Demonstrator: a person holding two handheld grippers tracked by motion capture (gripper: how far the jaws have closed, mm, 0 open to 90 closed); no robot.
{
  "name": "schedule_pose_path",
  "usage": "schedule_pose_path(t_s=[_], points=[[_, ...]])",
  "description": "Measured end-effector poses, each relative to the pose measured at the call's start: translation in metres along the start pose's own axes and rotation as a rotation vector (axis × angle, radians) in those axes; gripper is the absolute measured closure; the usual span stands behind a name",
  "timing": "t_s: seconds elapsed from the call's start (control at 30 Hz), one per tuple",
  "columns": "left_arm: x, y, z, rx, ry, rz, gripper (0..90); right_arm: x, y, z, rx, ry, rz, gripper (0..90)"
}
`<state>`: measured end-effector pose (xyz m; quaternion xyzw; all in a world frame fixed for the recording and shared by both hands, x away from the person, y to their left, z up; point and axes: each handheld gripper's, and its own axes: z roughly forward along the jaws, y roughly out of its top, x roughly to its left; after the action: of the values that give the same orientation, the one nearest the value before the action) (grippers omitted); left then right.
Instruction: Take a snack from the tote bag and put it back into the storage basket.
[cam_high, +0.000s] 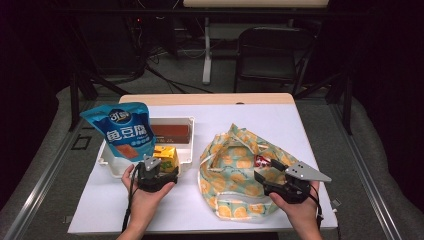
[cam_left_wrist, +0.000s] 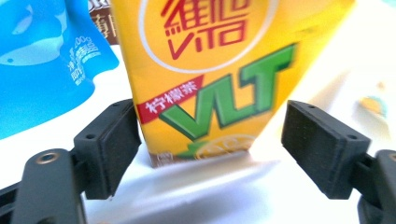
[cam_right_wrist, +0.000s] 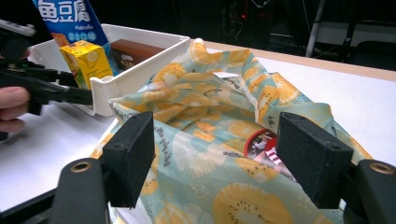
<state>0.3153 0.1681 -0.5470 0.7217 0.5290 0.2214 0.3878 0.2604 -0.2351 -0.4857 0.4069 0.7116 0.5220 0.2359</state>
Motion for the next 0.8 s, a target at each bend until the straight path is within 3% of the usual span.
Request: schedule_pose_path(t_s=[0.1,0.23,0.33,0.53,0.7,0.8], points=[[0.003,0.000,-0.011,-0.021,-0.029,-0.011,22.6,-0.002,0.000,0.000,0.006,-0.004,0.004,28.4],[0.010,-0.003,-0.025,-0.074,-0.063,-0.019,33.3,0.000,-0.001,0.000,0.010,-0.003,0.000,28.4],[0.018,-0.007,-0.030,-0.083,-0.095,-0.031,51.9,-0.001,-0.003,0.000,0.010,-0.011,0.006,28.4],[0.019,-0.009,-0.026,-0.058,-0.146,-0.009,79.0,-0.002,-0.004,0.000,0.015,-0.016,0.005,28.5],[0.014,-0.008,-0.016,-0.049,-0.163,-0.001,89.0,-0.003,-0.005,0.001,0.018,-0.018,0.008,28.6],[0.011,-0.006,-0.009,-0.038,-0.173,0.008,90.0,-0.004,-0.005,0.001,0.020,-0.020,0.008,28.6]])
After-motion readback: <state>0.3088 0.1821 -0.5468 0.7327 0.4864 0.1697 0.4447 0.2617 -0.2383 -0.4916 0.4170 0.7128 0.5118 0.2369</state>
